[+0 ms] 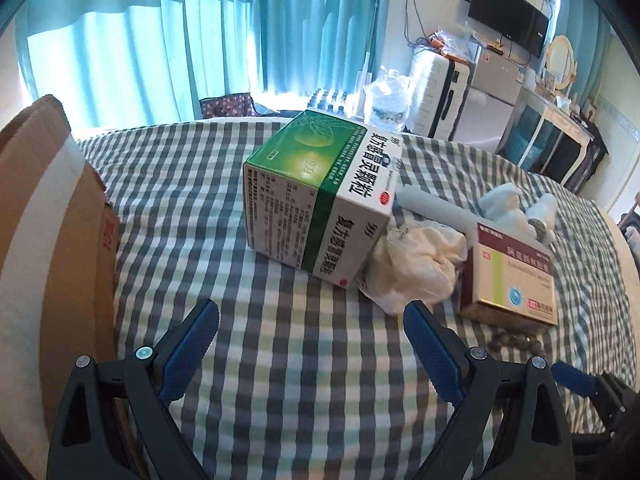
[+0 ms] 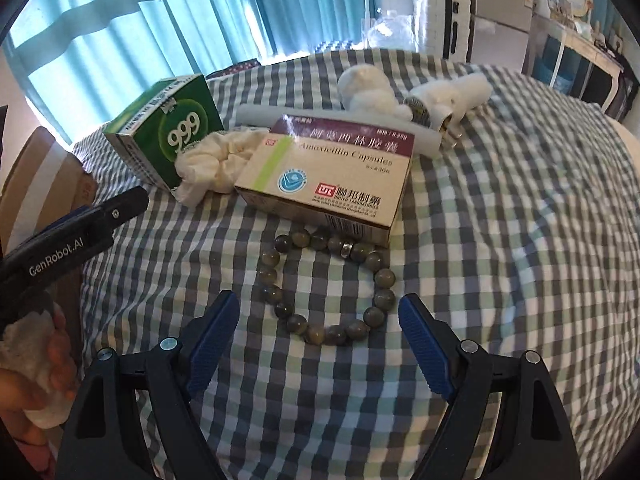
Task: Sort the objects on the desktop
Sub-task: 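Move both tools back toward the green medicine box and bead bracelet, then grasp the green medicine box with the left tool while the right tool grasps the bead bracelet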
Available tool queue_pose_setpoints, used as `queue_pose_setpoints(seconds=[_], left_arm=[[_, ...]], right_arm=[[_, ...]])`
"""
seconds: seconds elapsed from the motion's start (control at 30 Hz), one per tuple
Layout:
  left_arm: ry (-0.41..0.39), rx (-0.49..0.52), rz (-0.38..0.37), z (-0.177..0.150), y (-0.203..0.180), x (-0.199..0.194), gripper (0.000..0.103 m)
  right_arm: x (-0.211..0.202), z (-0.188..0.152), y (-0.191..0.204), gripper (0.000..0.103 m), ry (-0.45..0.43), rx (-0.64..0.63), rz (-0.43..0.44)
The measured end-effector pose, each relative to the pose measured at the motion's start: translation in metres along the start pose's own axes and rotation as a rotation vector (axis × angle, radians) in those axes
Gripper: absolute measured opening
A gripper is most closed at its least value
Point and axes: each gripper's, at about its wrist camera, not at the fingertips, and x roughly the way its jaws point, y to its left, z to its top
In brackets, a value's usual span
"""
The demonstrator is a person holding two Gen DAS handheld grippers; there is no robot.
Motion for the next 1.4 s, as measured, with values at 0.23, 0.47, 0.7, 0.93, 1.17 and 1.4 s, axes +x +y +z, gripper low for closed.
queue_pose_setpoints(seconds=[0.23,0.47,0.7,0.93,1.17,1.4], left_arm=[[-0.002,-0.015,0.003,0.012,0.002,0.018,0.096],[-0.009,-0.011,0.033,0.03,-0.001,0.043,0.096],[0.013,-0.013,0.017,0.048,-0.005,0.067,0.096],[-0.048,0.054,0.046,0.046,-0.011,0.051,0.087],[-0.072,0.001,0.078,0.031,0.002,0.021,0.087],[-0.096,-0.018,0.043,0.009,0.0,-0.028,0.086]], right_arm=[[0.023,0.005,0.002,0.083,0.029,-0.03,-0.04],[0.035,0.006,0.02,0.084,0.008,-0.141,-0.13],[0.03,0.007,0.006,0.074,0.008,-0.114,-0.108],[0.02,0.013,-0.014,0.024,-0.016,-0.011,-0.028],[0.013,0.005,-0.017,0.024,-0.023,-0.003,-0.017],[-0.005,-0.003,-0.011,0.019,-0.051,0.017,0.006]])
